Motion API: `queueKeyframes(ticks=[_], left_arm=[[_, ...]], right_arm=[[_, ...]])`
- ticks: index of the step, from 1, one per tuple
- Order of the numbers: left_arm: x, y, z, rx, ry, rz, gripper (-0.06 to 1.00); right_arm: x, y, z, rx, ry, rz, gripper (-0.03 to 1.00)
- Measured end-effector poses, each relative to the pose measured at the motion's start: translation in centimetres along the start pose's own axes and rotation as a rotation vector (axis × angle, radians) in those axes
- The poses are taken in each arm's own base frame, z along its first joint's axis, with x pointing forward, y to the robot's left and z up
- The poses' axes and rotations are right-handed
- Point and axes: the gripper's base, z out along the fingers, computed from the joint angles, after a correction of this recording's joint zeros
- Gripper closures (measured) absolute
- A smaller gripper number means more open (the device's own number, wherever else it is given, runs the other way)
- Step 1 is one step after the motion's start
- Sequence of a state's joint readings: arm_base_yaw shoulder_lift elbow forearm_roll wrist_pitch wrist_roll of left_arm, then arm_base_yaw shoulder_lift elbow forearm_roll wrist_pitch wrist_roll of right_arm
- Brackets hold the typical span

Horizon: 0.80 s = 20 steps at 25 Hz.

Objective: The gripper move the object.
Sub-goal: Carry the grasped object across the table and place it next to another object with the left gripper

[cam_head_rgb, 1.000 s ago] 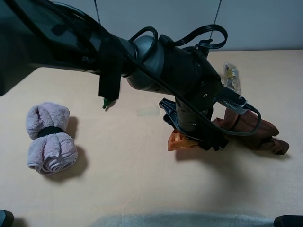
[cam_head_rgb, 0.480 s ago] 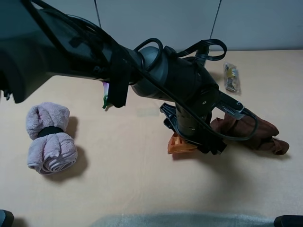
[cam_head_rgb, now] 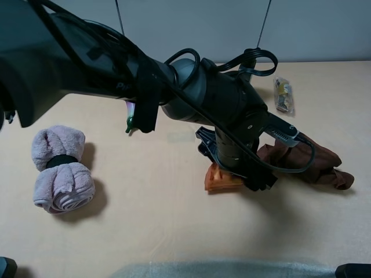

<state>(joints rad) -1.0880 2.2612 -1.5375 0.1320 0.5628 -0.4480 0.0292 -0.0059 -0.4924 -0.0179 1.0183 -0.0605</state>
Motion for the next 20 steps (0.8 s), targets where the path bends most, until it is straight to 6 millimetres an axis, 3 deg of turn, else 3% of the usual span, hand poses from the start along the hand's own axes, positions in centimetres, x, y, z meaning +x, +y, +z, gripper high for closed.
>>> queueKeyframes(ticks=[4,13,20], left_arm=[[0.0,0.0,0.0,0.0,0.0,0.0,0.03],[0.0,0.0,-0.1,0.001,-0.002,0.0,0.01],[-0.4,0.0,-2.0,0.008,-0.025,-0.004,0.01]], right_arm=[[0.0,0.0,0.0,0.0,-0.001,0.0,0.28],[0.0,0.0,0.0,0.0,-0.001,0.0,0.28],[0.0,0.0,0.0,0.0,-0.001,0.0,0.28]])
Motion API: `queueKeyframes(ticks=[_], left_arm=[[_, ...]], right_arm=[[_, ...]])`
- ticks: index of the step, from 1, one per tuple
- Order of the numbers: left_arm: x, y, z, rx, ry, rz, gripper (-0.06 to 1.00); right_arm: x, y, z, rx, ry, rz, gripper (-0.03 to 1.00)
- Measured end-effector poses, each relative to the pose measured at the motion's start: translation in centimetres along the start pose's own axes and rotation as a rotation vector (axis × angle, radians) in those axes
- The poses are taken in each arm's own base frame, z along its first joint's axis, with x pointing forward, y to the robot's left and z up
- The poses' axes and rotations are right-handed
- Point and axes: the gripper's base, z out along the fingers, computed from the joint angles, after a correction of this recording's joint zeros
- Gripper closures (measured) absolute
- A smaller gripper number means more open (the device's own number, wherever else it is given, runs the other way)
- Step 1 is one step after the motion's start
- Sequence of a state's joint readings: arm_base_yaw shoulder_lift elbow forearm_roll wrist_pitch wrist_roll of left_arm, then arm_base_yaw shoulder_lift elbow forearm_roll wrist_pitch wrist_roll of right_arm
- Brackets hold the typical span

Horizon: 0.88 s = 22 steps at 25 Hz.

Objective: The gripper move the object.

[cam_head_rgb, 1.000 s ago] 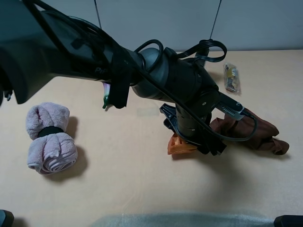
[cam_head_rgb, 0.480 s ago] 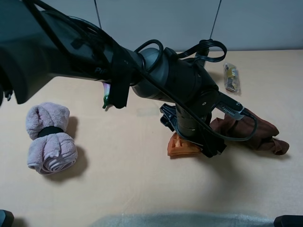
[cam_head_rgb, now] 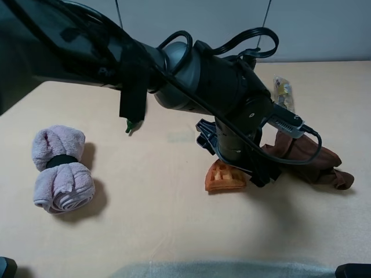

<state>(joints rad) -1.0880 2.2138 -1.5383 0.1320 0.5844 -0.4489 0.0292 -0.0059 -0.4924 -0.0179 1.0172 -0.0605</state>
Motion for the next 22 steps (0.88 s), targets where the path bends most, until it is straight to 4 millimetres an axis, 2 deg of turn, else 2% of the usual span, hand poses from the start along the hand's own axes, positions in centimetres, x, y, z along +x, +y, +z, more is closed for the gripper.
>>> queueKeyframes(ticks=[10,22], left_arm=[[0.1,0.4,-4.1,-0.02,0.027,-0.007,0.01],[0.7,1.2,-10.8,-0.036,0.04,-0.015,0.01]], right_arm=[[0.0,0.0,0.0,0.0,0.001,0.0,0.28],[0.0,0.0,0.0,0.0,0.001,0.0,0.28]])
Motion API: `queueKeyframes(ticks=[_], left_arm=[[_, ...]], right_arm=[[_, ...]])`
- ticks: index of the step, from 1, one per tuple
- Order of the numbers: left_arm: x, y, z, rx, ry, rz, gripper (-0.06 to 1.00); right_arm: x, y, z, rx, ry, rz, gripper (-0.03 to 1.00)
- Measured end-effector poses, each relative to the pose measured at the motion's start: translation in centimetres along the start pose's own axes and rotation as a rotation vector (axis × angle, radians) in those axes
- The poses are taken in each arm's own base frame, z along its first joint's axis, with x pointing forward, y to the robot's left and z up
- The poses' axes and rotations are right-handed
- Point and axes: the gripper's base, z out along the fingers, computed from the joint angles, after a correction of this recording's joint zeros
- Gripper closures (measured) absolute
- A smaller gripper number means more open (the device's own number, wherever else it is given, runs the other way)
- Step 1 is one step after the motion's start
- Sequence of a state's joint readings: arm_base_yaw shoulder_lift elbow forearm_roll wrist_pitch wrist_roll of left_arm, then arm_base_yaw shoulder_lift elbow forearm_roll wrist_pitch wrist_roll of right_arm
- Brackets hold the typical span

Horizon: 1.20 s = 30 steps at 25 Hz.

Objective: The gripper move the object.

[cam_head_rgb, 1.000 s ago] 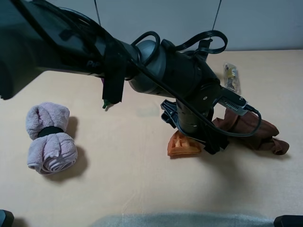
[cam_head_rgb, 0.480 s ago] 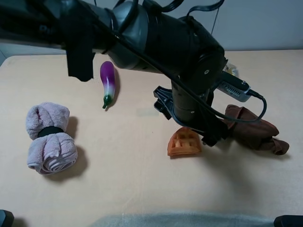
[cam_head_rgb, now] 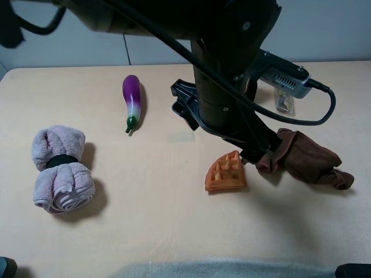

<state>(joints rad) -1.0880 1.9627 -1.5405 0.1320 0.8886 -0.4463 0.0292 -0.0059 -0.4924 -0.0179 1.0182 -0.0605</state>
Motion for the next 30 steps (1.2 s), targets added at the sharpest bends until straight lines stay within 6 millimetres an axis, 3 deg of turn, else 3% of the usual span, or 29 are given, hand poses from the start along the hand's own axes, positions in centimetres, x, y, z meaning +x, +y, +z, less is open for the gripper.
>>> queueKeyframes(ticks=[24,30], left_arm=[[3.5,2.4,-10.5,-0.002,0.008,0.152,0.01],[5.4,3.4,-12.9,0.013,-0.035,0.173,0.01]], right_arm=[[0.0,0.0,0.0,0.0,-0.001,0.0,0.28],[0.0,0.0,0.0,0.0,-0.001,0.0,0.28]])
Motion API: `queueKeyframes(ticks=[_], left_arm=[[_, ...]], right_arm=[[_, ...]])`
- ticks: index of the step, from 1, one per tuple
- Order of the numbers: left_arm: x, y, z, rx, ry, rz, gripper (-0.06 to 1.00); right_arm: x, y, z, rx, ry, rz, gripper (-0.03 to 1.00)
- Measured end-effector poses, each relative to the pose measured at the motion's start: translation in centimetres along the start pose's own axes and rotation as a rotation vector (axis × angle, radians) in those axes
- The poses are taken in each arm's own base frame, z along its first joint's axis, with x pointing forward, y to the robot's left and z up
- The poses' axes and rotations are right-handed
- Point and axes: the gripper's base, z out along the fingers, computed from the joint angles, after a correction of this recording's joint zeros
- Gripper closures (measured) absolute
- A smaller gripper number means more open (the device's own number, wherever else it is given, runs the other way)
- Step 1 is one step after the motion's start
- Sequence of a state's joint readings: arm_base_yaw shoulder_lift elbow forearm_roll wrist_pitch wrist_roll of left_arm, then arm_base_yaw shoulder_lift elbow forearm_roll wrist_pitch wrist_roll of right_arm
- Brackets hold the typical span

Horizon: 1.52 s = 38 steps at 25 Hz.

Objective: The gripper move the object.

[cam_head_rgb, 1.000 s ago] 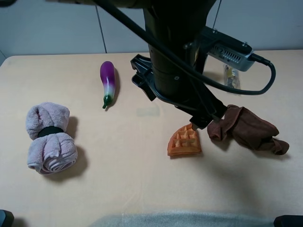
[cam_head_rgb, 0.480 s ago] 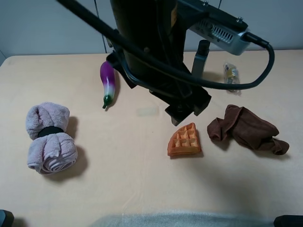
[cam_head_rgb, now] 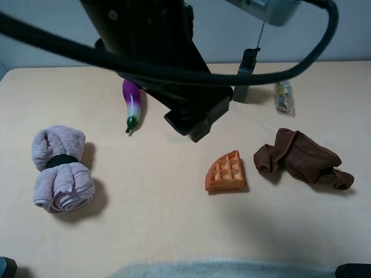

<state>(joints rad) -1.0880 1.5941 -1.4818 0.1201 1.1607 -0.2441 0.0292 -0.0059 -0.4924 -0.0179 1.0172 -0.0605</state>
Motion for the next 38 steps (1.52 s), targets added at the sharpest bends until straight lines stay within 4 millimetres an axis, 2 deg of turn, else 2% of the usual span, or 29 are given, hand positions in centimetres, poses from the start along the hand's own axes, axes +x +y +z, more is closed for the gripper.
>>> queueKeyframes(ticks=[6,19,28,32,38], left_arm=[[3.0,0.9,-2.6,0.01,-0.048,0.016,0.01],[11.3,2.9,-5.0,0.025,-0.103,0.019,0.01],[16.4,4.3,-7.8,0.054,-0.25,0.018,0.01],[18.5,4.9,-8.1,0.049,-0.295,0.024,0.01],[21.6,5.9,-7.5,0.04,-0.334,-0.02,0.01]], right_arm=[[0.0,0.0,0.0,0.0,0.001,0.0,0.28],[0.0,0.0,0.0,0.0,0.001,0.0,0.28],[0.0,0.0,0.0,0.0,0.001,0.0,0.28],[0.0,0.0,0.0,0.0,0.0,0.0,0.28],[0.0,0.0,0.0,0.0,0.0,0.0,0.28]])
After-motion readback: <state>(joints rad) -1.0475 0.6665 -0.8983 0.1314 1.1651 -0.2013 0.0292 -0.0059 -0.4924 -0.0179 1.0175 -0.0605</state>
